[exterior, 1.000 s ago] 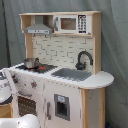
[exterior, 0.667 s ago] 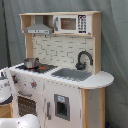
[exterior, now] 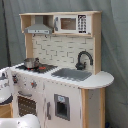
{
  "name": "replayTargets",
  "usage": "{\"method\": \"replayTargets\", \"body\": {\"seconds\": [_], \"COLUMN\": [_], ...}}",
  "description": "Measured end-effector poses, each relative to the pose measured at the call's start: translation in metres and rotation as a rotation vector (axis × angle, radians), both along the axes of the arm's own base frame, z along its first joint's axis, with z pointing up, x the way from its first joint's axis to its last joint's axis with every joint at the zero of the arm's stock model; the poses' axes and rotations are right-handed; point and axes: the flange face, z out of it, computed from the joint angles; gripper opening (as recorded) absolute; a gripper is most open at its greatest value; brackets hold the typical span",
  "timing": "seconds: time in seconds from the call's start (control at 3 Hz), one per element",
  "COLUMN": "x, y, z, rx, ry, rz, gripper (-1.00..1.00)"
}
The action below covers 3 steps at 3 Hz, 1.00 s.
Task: Play with the kitchen
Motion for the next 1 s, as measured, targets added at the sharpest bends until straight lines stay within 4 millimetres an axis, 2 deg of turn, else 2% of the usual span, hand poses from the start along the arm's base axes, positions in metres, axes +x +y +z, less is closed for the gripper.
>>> {"method": "replayTargets", "body": {"seconds": [0.33, 0.67, 1.0], "x": [-0.0017, -0.0022, -0.0107], "y": [0.0022, 0.0029, 0.0106], "z": [-0.0002, -0.0002, -0.0089], "rx": [0.04, 0.042, -0.092], "ry": [0.006, 0.007, 0.01], "rz": [0.009, 0.013, 0.09], "gripper": [-1.0, 1.0, 1.0]}}
